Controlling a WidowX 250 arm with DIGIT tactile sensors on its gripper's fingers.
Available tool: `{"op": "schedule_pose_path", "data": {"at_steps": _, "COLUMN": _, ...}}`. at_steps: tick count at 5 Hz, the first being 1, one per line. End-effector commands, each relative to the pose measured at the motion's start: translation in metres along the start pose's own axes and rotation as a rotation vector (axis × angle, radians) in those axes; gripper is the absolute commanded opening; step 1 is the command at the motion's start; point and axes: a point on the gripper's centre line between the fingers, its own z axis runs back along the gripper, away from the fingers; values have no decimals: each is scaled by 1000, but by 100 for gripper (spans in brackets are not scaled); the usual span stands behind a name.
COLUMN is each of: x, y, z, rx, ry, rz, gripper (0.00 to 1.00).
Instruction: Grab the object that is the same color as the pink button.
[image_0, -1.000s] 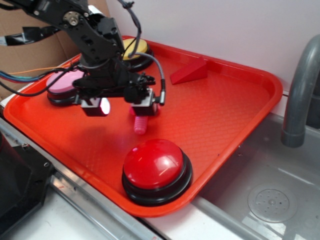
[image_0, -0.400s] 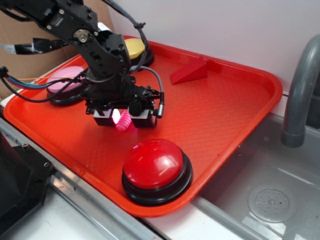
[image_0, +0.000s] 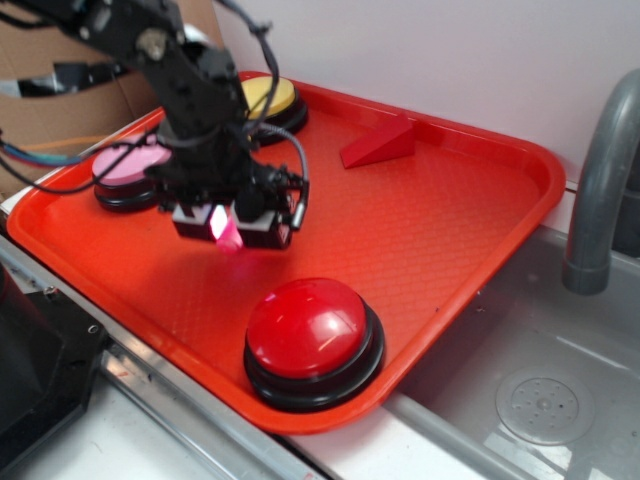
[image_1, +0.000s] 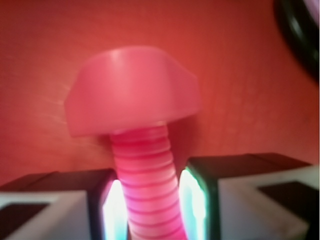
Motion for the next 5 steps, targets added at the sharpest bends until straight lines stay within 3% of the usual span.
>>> {"op": "schedule_pose_path", "data": {"at_steps": 1, "x": 27, "y": 7, "z": 71, "rx": -70, "ry": 121, "rz": -222, "gripper": 0}}
{"op": "schedule_pose_path", "data": {"at_steps": 3, "x": 23, "y": 20, "z": 124, "rx": -96, "ry": 111, "rz": -385, "gripper": 0}}
{"op": "schedule_pose_path", "data": {"at_steps": 4, "x": 10, "y": 20, "z": 145, "rx": -88, "ry": 42, "rz": -425, "gripper": 0}}
{"op": "schedule_pose_path", "data": {"at_steps": 5, "x": 4, "y": 17, "z": 146, "rx": -38, "ry": 80, "rz": -409, "gripper": 0}}
